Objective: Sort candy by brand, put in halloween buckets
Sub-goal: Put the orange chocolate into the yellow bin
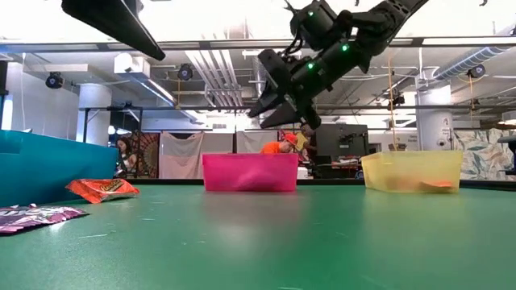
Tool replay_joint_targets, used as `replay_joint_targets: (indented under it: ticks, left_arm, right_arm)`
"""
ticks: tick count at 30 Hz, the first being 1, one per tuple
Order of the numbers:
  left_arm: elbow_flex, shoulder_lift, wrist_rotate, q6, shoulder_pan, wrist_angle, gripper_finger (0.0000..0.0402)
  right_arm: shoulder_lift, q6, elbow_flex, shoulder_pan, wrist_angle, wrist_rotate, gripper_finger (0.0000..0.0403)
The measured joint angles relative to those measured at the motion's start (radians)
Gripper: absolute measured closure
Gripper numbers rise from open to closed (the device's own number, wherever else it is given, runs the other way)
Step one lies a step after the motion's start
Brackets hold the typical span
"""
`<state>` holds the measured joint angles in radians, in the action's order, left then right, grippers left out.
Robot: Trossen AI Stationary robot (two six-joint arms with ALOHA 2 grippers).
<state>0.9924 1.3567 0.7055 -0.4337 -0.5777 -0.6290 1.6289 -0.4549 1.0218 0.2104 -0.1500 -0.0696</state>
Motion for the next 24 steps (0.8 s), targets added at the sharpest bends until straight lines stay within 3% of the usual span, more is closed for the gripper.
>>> replay_joint_targets:
  ticks: [8, 11, 17, 24]
  left_arm:
    - [0.0, 0.046, -0.176, -0.09, 0.039, 0.0, 0.0233]
    - [0.008, 0.105, -0.2, -0.237, 0.094, -0.007, 0.0233]
    - [0.093, 0.246, -0.393, -0.443, 0.23, -0.08, 0.0233]
    - [0.258, 0.402, -0.409, -0.536, 0.249, -0.287, 0.0233]
  right_arm:
    - [-0.092, 0.059, 0.002, -0.083, 0.085, 0.023, 0.0204]
    - [-0.102, 0.074, 0.001, -0.123, 0.092, 0.015, 0.0204]
    - [-0.102, 0.104, -0.002, -0.176, 0.094, 0.01, 0.0204]
    - [-0.102, 0.157, -0.01, -0.191, 0.094, 0.007, 0.0204]
